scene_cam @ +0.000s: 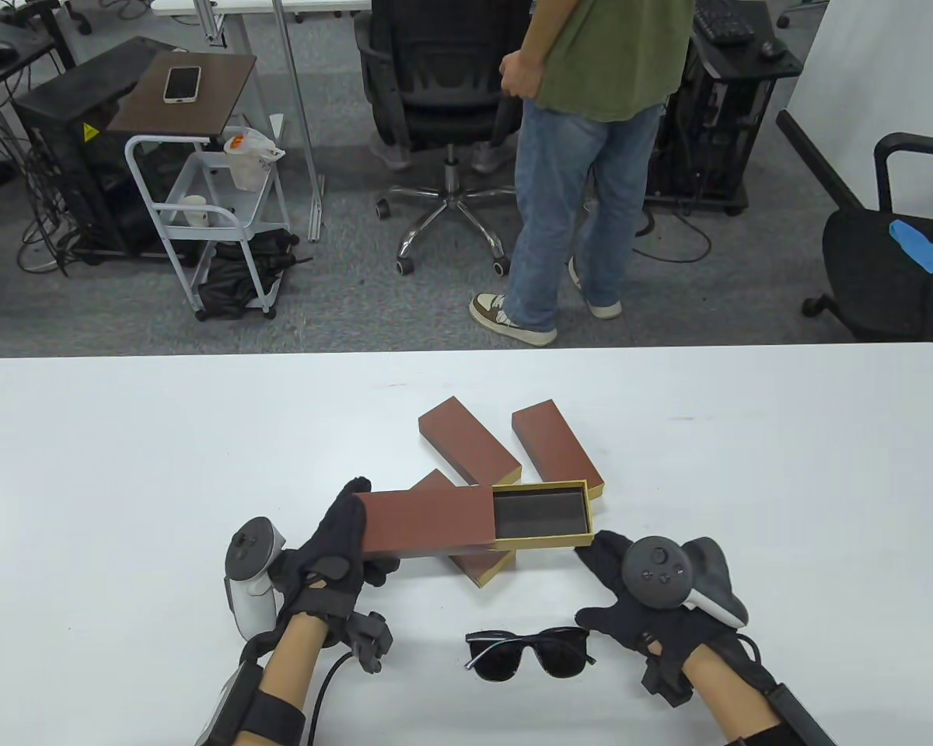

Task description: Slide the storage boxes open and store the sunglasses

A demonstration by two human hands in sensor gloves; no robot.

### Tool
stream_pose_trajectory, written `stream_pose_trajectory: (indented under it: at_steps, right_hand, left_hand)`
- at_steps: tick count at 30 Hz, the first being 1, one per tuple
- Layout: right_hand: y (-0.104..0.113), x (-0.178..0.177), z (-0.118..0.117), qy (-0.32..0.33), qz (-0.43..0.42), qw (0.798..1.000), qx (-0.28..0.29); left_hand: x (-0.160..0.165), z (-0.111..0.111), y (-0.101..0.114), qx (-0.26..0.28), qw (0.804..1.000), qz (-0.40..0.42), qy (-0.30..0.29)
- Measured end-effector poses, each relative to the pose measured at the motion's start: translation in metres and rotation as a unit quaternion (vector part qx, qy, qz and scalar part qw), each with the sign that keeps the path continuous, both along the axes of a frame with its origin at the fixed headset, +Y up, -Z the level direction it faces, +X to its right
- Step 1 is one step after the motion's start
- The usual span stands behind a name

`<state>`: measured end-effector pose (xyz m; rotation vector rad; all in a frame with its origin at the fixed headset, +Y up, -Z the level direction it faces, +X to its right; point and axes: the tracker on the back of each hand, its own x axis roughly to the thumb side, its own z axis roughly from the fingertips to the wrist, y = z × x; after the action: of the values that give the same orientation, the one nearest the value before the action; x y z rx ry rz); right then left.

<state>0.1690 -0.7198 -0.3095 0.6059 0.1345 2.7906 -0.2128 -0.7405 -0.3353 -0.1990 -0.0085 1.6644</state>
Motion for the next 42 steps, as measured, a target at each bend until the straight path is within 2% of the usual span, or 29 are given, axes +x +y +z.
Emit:
stream_pose_trajectory:
  at_steps: [6, 11, 18, 29, 32, 36, 42]
  right_hand:
    - [-0.01, -0.045, 0.011, 0.06, 0.052, 0.994, 0.069]
    - [-0.017, -0.067, 0.015, 0.1, 0.122, 0.984, 0.087]
    - [-0.028, -0.074, 0.017, 0.118, 0.143, 0.979, 0.086]
    - [-0.026, -0.078, 0.021, 0.116, 0.144, 0.977, 0.106]
    - [-0.011, -0.073, 0.022, 0.104, 0.126, 0.979, 0.119]
    - [0.02, -0.065, 0.022, 0.102, 0.125, 0.977, 0.139]
    - [0.092, -0.052, 0.02, 0.088, 0.133, 0.969, 0.19]
  left_hand:
    - [-0.008, 0.0, 0.0, 0.003, 1.0, -0.008, 0.018]
    - [-0.011, 0.0, -0.002, 0.001, 1.0, -0.017, 0.025]
    - [-0.016, -0.002, -0.009, -0.002, 0.999, -0.026, 0.026]
    - [-0.019, -0.001, -0.012, -0.005, 0.999, -0.036, 0.034]
    - [-0.02, -0.001, -0.012, -0.007, 0.999, -0.039, 0.035]
    - [-0.021, -0.001, -0.013, -0.01, 0.998, -0.039, 0.038]
    - [-0.021, 0.0, -0.013, -0.015, 0.998, -0.047, 0.042]
